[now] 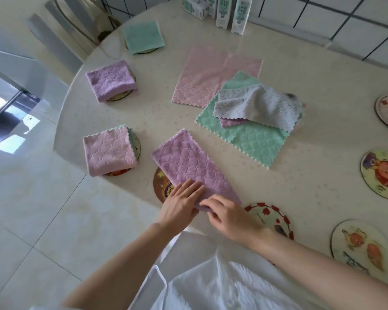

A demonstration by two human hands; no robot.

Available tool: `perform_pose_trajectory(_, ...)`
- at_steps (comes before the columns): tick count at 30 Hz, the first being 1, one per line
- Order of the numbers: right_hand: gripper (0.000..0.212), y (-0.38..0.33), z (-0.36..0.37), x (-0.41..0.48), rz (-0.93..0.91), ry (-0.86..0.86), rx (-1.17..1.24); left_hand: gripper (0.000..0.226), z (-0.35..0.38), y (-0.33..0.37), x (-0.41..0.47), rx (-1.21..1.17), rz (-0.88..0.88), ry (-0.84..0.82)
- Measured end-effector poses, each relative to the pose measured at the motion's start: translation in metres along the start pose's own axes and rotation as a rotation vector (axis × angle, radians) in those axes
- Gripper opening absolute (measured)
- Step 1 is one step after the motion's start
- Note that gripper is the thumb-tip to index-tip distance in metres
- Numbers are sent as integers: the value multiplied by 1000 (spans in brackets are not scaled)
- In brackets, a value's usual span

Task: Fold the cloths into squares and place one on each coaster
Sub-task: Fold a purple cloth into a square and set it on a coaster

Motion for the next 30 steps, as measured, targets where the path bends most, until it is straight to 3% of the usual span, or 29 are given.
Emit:
perform_pose_trajectory(3, 23, -3, -2, -1, -42, -49, 47, 44, 2, 0, -9, -13, 30, 40)
perform_pose_trajectory(5, 23, 9, -5, 3, -54, -57, -43, 45, 0, 1, -15, -31, 81, 50)
perform_pose_trajectory(10, 59, 45, 3, 20, -129, -171, -428, 46, -3, -4, -30, -34, 193, 18)
perform_pose_trajectory(14, 57, 55, 13, 30, -221, -305, -588, 45, 0, -11, -34, -55, 188, -61)
perform_pose_trajectory(18, 66, 62, 15, 35, -269, -396, -576, 44, -9, -12, -30, -155, 154, -72)
perform_pose_trajectory(21, 77, 65, 9, 39, -281, -397, -535, 46, -19, -24, -24, -272, 68, -64)
perform_pose_trajectory(25, 65, 77, 7, 49, -256, -407, -394, 41, -31, -47, -14, -459, -144, -74)
perform_pose_trajectory(28, 58, 90, 2, 61, -30, -419, -123, 16, -25, -78, -5, -719, -466, -135)
perform_pose_trajectory(30, 35, 96, -10, 72, 147, -321, 99, 24, -22, -93, -2, -906, -625, -121)
Point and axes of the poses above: each hand's wrist, its own x-axis towards the middle knuckle, its own z-axis out of the palm, y = z × x, the point moved 9 cm from there along x, towards the middle knuckle, and after that the axes turned 9 degrees about -y, right-handed, at the moved point
